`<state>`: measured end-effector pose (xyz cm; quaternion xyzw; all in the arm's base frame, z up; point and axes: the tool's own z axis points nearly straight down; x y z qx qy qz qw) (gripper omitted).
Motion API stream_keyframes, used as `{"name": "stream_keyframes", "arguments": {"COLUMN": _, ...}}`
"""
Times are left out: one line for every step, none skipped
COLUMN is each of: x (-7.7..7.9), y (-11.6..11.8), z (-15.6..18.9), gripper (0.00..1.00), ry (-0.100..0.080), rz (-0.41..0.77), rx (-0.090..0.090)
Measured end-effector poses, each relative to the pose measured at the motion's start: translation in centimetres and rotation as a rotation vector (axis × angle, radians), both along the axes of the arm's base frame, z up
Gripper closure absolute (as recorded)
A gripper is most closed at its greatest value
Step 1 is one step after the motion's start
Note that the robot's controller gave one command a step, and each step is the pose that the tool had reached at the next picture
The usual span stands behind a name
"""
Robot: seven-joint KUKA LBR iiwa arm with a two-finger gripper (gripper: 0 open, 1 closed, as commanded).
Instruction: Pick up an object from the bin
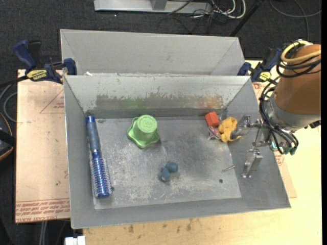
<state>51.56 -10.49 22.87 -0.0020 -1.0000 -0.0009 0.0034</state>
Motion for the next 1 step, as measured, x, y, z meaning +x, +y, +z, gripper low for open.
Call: {"name": "stream_keyframes", "arguments": {"x": -1.99, "y": 8.85, "z": -10.59, "gripper": 0.0, "ry": 0.002, "rz": 0.098, "rx": 0.004}}
